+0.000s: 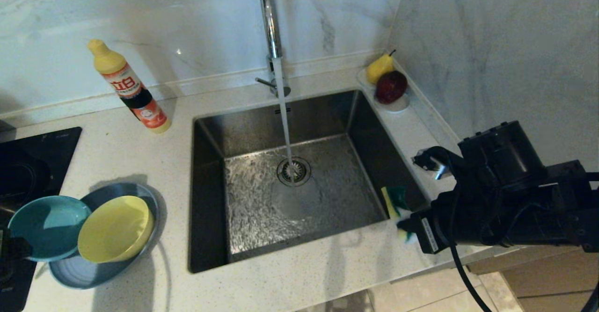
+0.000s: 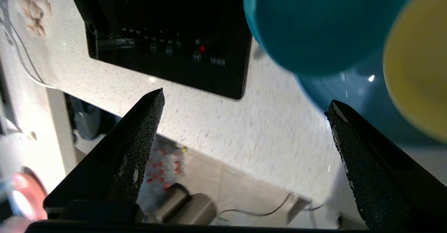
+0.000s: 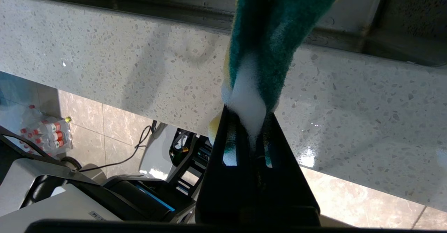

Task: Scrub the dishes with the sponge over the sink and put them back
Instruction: Pick up a bowl and the sponge

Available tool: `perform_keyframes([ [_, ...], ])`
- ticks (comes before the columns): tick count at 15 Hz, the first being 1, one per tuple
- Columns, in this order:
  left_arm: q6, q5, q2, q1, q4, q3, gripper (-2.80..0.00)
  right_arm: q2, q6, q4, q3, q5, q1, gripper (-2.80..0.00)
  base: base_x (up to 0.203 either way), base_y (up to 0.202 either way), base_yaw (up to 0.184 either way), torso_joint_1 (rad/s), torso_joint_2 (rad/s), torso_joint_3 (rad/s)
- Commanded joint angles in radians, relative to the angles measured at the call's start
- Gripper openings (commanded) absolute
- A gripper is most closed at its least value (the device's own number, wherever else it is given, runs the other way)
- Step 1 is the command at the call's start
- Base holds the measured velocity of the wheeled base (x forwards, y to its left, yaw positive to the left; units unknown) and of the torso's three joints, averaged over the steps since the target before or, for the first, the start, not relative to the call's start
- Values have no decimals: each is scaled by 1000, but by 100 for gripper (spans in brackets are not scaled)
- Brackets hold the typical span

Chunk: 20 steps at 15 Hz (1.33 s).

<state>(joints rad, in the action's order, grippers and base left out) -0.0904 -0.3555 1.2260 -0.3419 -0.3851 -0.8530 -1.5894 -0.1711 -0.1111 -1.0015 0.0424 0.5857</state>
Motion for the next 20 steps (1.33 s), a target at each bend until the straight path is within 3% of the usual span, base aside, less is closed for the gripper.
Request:
perform_keyframes([
  [1,37,-2,70,-20,48,-2,0,0,-1,-1,0,1,-1,-280,0,0,0,0,0,0],
  [4,104,-4,136,-45,152,-9,0,-12,-1,5,0,1,-1,-280,0,0,0,0,0,0],
  [9,193,0,197,-45,183,-63,0,-17,-1,17,-3,1,-1,-280,0,0,0,0,0,0],
  [20,193,-10,302,-91,245,-118,0,-27,12,19,-18,1,-1,-280,0,0,0,0,0,0],
])
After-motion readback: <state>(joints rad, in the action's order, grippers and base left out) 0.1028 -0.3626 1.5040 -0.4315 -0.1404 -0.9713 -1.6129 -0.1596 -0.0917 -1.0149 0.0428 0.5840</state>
